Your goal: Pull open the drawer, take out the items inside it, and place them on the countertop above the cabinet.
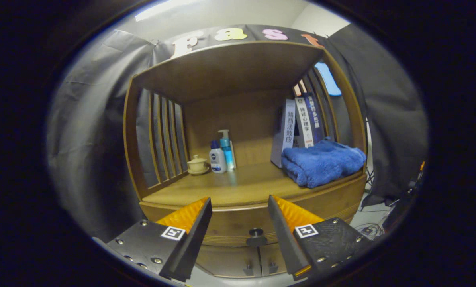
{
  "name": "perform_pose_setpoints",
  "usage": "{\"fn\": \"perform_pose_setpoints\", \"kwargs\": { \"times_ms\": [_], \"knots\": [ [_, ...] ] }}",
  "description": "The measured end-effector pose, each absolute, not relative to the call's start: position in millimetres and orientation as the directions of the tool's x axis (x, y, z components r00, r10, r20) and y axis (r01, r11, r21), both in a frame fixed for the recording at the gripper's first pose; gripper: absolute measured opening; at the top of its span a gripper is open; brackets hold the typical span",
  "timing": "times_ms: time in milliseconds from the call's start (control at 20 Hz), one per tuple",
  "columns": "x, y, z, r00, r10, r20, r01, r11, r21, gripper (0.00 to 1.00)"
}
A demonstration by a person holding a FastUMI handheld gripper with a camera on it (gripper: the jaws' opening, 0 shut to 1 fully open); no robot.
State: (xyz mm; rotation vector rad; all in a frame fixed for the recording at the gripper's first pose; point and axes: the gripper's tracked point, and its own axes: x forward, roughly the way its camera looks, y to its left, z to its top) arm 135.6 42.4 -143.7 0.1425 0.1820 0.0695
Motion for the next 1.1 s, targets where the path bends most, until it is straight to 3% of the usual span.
{"fn": "perform_pose_setpoints", "kwargs": {
  "times_ms": [350,800,1000,1100],
  "knots": [
    [143.5,36.3,-170.3,0.978,0.072,-0.194,-0.038,0.984,0.172,0.85],
    [148.9,38.0,-245.5,0.932,0.086,-0.352,-0.040,0.990,0.137,0.85],
    [159.5,26.9,-261.7,0.920,0.040,-0.389,0.000,0.995,0.103,0.72],
    [165.7,22.7,-263.5,0.920,0.022,-0.390,0.012,0.996,0.085,0.73]
  ]
}}
